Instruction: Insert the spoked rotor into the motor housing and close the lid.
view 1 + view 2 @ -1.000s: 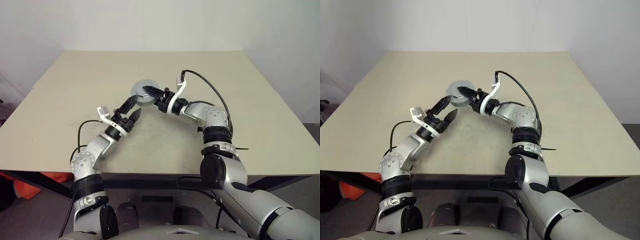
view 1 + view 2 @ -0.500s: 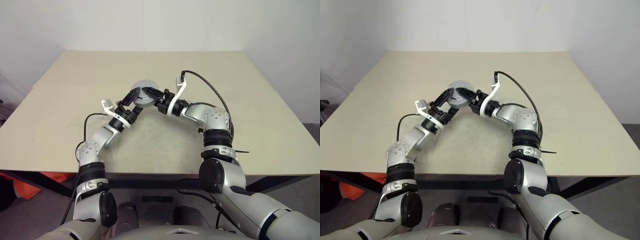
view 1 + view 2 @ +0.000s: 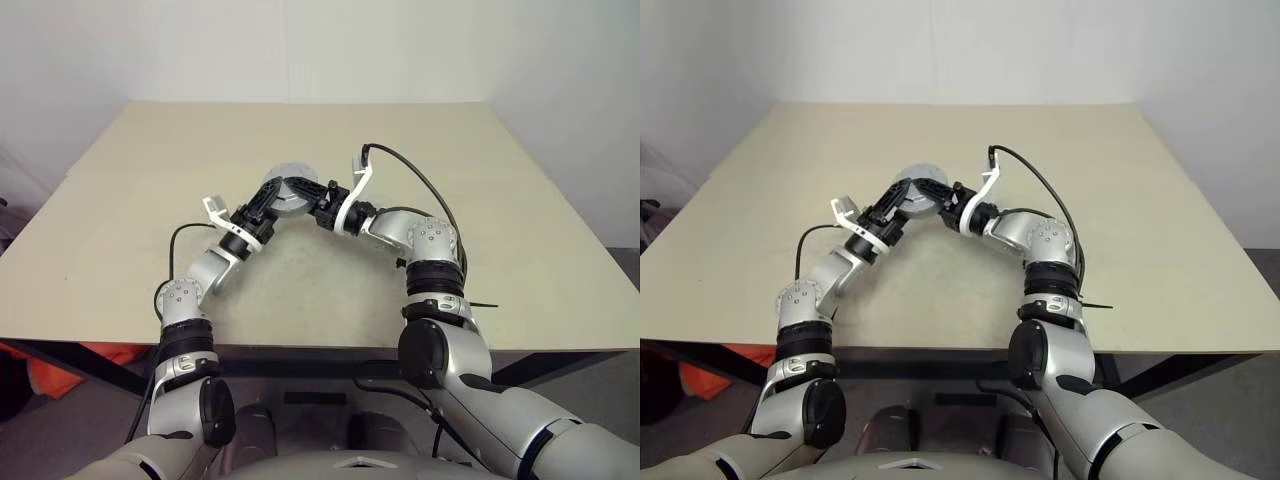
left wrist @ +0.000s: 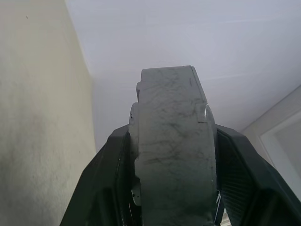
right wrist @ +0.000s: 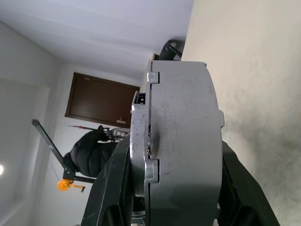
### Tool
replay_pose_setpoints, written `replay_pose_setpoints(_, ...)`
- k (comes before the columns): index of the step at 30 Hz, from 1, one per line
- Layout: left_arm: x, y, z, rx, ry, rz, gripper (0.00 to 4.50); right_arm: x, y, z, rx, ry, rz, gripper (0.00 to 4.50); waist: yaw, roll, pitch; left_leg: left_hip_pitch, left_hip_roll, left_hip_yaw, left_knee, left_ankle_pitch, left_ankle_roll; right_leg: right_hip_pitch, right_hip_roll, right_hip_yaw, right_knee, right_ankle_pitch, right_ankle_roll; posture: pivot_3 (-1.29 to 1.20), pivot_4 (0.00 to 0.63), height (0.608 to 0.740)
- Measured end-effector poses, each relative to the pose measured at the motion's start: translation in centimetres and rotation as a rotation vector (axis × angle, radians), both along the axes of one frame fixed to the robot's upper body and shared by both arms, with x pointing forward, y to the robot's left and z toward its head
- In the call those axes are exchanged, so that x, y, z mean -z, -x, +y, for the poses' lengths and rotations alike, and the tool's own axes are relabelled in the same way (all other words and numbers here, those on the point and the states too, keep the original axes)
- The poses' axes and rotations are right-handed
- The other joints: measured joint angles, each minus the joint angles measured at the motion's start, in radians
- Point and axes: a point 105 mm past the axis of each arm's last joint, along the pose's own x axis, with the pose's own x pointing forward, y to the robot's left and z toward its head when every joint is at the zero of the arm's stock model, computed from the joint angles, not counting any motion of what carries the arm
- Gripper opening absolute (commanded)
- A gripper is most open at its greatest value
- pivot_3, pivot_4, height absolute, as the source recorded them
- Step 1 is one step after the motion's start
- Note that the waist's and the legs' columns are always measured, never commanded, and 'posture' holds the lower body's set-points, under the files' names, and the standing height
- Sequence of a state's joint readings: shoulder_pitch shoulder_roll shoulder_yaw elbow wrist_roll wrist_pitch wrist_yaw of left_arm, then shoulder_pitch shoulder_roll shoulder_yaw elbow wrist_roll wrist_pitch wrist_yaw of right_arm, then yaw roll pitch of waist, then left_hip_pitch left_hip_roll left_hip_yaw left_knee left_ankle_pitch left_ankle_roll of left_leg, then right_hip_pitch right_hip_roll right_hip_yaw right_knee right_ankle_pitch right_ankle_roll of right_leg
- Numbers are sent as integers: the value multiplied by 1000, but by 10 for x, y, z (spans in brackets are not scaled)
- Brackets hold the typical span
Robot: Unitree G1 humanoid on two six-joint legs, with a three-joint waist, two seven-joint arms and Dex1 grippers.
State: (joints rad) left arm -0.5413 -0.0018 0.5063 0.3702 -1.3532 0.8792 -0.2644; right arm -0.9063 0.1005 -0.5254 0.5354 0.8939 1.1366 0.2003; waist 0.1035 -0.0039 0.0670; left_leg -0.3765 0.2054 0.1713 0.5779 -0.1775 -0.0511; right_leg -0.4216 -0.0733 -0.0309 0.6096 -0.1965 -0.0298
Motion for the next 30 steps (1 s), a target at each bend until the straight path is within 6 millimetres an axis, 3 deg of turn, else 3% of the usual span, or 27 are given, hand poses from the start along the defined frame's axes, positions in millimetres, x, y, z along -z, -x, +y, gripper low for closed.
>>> replay_pose_setpoints(1, 0, 0, 0, -2, -1, 0, 2086, 0, 0, 0, 2, -2, -2, 2040, 0, 0, 0, 0, 0, 0, 0, 0, 0, 0, 0, 0, 0, 0, 0, 0, 0, 740)
replay_pose_setpoints(2, 0, 0, 1, -3, -4, -1, 2086, 0, -1, 0, 8, 1, -5, 2778, 0, 0, 0, 0, 0, 0, 0, 0, 0, 0, 0, 0, 0, 0, 0, 0, 0, 740)
replay_pose_setpoints(7, 6, -1, 1, -7, -41, 16, 2086, -2, -3, 0, 21, -6, -25, 4456, 0, 0, 0, 0, 0, 0, 1, 0, 0, 0, 0, 0, 1, 0, 0, 0, 0, 740)
replay_pose_setpoints(18, 17, -5, 12, -77, -106, 54, 2086, 0, -22, -9, 176, 108, -104, 4483, -2, 0, 0, 0, 0, 0, 2, 0, 0, 0, 0, 0, 2, 0, 0, 0, 0, 740)
replay_pose_setpoints(23, 41, -7, 55, -280, -182, 147, 2086, 10, -33, -25, 269, 184, -101, 4483, -8, 0, 0, 1, 0, -1, 2, 0, 0, 0, 0, 0, 2, 0, 0, 0, 0, 740)
replay_pose_setpoints(30, 67, -8, 122, -576, -287, 289, 2086, 15, -32, -22, 260, 187, -89, 4483, -5, -1, 0, 1, 0, -1, 3, 0, 0, 1, 0, 0, 2, 0, 0, 0, 0, 740)
